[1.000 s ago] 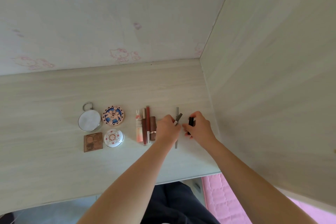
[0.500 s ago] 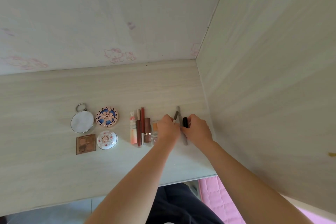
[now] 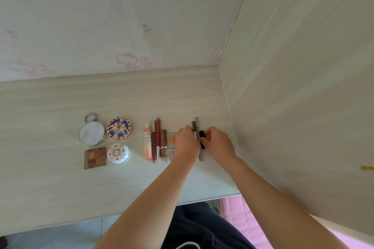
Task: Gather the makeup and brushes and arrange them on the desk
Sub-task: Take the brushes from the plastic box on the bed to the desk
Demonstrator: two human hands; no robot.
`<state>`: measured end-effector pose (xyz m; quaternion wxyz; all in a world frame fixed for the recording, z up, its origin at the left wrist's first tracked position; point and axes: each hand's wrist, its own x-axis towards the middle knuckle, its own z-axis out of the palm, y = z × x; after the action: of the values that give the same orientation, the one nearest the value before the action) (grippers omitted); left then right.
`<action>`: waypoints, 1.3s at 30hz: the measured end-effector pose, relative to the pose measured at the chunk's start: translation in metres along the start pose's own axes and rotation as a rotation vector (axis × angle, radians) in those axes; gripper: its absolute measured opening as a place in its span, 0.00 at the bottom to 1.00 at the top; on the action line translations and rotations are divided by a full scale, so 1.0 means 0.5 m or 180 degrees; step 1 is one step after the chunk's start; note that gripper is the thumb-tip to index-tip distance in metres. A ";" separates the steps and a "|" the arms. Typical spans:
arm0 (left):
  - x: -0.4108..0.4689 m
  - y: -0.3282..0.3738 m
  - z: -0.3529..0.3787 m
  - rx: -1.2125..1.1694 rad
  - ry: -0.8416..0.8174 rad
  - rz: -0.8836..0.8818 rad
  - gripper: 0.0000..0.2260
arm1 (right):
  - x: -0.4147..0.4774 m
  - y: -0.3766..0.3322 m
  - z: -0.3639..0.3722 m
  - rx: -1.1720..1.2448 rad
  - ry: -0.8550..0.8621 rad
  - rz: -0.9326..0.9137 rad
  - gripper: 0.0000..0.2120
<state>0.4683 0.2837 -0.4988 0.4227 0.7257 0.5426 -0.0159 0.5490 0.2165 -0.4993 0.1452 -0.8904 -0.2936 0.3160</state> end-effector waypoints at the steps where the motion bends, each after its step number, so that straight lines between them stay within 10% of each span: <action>1: 0.000 0.000 -0.002 0.0039 0.0006 0.0022 0.11 | -0.001 0.000 0.000 0.0022 -0.0009 -0.0004 0.08; 16: -0.026 -0.035 -0.068 0.0667 0.0014 0.0896 0.15 | -0.052 0.004 -0.029 -0.0235 -0.0166 -0.0311 0.17; 39: -0.136 -0.194 -0.158 0.2244 -0.0372 0.3718 0.22 | -0.368 -0.039 0.160 -0.0457 0.1458 0.0345 0.25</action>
<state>0.3282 0.2864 -0.4732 0.1290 0.9916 0.0009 -0.0001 0.3731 0.1244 -0.4632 0.1272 -0.9613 -0.2265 0.0916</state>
